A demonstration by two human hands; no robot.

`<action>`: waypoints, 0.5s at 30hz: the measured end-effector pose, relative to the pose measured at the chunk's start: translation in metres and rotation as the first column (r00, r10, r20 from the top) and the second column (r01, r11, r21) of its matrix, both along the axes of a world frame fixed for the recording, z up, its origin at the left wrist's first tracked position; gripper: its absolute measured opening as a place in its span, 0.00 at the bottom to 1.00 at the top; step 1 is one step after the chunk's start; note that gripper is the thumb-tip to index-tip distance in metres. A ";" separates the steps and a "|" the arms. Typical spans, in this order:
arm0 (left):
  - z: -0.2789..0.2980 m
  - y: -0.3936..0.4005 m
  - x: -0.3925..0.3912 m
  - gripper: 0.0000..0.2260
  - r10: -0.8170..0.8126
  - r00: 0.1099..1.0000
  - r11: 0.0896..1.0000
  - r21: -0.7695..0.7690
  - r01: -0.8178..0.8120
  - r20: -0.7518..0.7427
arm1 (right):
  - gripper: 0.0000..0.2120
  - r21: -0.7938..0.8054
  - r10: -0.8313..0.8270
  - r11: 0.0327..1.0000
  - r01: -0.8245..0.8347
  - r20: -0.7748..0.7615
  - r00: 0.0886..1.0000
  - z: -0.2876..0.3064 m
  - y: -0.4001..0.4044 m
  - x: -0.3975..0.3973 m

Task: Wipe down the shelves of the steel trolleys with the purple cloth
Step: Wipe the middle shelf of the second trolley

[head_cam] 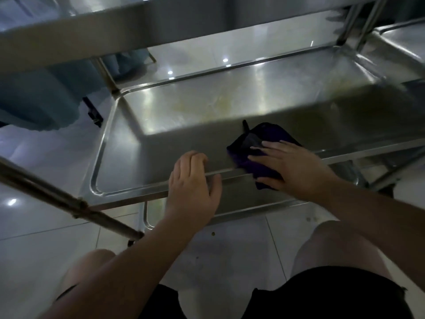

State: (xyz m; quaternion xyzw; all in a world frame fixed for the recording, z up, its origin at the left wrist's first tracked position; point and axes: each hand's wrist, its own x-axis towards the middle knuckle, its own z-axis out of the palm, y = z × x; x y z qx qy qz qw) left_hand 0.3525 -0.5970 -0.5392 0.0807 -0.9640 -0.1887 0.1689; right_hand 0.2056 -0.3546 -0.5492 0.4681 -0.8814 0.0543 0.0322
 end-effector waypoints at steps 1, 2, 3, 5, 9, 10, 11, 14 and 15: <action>-0.001 0.004 -0.004 0.19 -0.008 1.000 1.000 -0.015 0.008 0.014 | 0.31 -0.012 -0.013 1.000 0.013 -0.003 1.000 -0.001 0.017 -0.007; -0.002 0.008 -0.006 0.20 -0.018 0.999 0.999 -0.038 0.019 0.028 | 0.31 -0.033 -0.027 0.999 0.026 -0.006 1.000 -0.001 0.034 -0.014; -0.003 0.012 -0.009 0.21 -0.025 0.999 0.997 -0.073 0.028 0.044 | 0.31 -0.051 -0.042 0.998 0.041 -0.012 0.999 -0.002 0.051 -0.021; -0.003 0.021 -0.013 0.23 -0.025 0.997 0.989 -0.141 0.036 0.078 | 0.32 -0.050 -0.079 0.996 0.078 -0.015 0.997 -0.001 0.081 -0.033; -0.001 0.050 -0.030 0.30 -0.082 0.987 0.969 -0.219 0.110 0.136 | 0.33 -0.059 -0.140 0.988 0.140 0.001 0.990 0.000 0.114 -0.044; -0.001 0.062 -0.036 0.31 -0.129 0.981 0.961 -0.227 0.160 0.147 | 0.32 -0.064 -0.149 0.987 0.150 0.007 0.989 0.000 0.115 -0.044; -0.001 0.075 -0.044 0.33 -0.183 0.970 0.948 -0.234 0.217 0.160 | 0.32 -0.073 -0.159 0.984 0.160 0.018 0.987 0.000 0.116 -0.043; -0.006 0.117 -0.068 0.35 -0.308 0.930 0.902 -0.250 0.353 0.203 | 0.29 -0.099 -0.176 0.979 0.181 0.054 0.983 0.003 0.115 -0.039; -0.008 0.127 -0.075 0.36 -0.324 0.921 0.892 -0.254 0.373 0.216 | 0.29 -0.098 -0.186 0.977 0.192 0.063 0.981 0.004 0.115 -0.038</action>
